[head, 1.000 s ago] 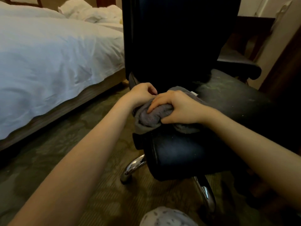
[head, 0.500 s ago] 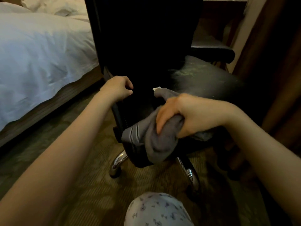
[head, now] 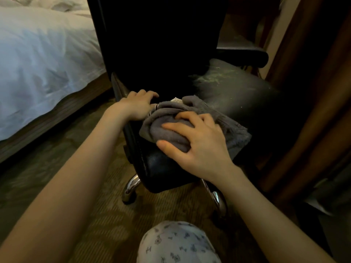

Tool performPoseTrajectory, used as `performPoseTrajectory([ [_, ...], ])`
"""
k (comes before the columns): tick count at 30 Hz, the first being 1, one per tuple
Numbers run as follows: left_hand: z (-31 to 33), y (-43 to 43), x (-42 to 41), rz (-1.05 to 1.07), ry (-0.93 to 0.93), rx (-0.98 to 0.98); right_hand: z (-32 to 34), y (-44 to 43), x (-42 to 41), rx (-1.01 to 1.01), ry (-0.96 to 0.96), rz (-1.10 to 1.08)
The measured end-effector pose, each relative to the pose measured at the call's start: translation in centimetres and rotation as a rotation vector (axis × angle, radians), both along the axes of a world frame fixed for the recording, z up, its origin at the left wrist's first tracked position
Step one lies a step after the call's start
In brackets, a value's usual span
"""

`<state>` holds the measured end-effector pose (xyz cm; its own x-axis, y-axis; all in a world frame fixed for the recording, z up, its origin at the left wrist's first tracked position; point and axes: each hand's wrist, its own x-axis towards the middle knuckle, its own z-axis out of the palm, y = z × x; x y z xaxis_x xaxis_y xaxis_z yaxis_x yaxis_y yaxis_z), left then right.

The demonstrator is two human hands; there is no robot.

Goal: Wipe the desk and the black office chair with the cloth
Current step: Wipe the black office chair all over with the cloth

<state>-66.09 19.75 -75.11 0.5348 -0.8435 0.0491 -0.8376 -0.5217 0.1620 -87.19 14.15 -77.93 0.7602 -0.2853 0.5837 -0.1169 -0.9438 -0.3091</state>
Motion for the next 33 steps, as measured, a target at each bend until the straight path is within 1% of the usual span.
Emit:
performPoseTrajectory([
  [1, 0.2, -0.1, -0.3, 0.009, -0.008, 0.008, 0.0, 0.4, 0.4, 0.006, -0.016, -0.026],
  [3, 0.1, -0.3, -0.5, -0.001, 0.013, 0.019, -0.1, 1.0, 1.2, 0.026, -0.114, -0.07],
  [6, 0.4, 0.1, -1.1, -0.112, 0.042, 0.033, -0.4, 0.3, 1.8, 0.075, -0.288, -0.115],
  [7, 0.6, 0.8, -1.7, -0.157, 0.091, 0.027, -0.4, 0.1, 1.9, 0.098, -0.329, -0.126],
  [10, 1.1, 3.6, -4.3, -0.284, 0.369, -0.054, -0.6, 0.1, 2.2, 0.102, -0.397, -0.172],
  [11, 0.8, 4.4, -4.7, -0.317, 0.396, -0.077, -0.8, 0.3, 2.3, 0.088, -0.408, -0.187],
  [13, 0.0, 4.8, -4.4, -0.321, 0.349, -0.091, -0.9, 0.6, 2.5, 0.033, -0.437, -0.217],
  [15, -0.4, 4.6, -4.3, -0.201, 0.343, -0.064, -1.1, 1.2, 2.3, -0.004, -0.468, -0.244],
  [17, -0.5, 4.6, -4.2, -0.141, 0.327, -0.081, -1.6, 2.7, 1.9, -0.028, -0.486, -0.267],
  [20, -1.5, 4.9, -3.9, -0.179, 0.231, -0.129, -3.2, 5.6, 1.5, -0.099, -0.458, -0.273],
  [23, -1.5, 5.1, -3.7, -0.224, 0.152, -0.116, -3.9, 4.8, 1.1, -0.152, -0.45, -0.307],
  [24, -1.3, 5.0, -3.6, -0.237, 0.142, -0.093, -3.9, 3.4, 0.8, -0.15, -0.449, -0.356],
  [26, -0.3, 5.2, -3.7, -0.254, 0.14, -0.044, -3.8, 0.1, -0.4, -0.104, -0.435, -0.52],
  [29, 0.6, 5.3, -3.9, -0.245, 0.109, -0.033, -2.8, -3.9, -3.0, 0.068, -0.363, -0.714],
  [31, 0.8, 4.6, -4.4, -0.176, 0.059, -0.044, -1.5, -4.5, -3.7, 0.142, -0.346, -0.739],
  [33, 1.5, 3.4, -5.4, -0.115, -0.049, -0.097, -0.2, -3.4, -2.7, 0.073, -0.42, -0.695],
])
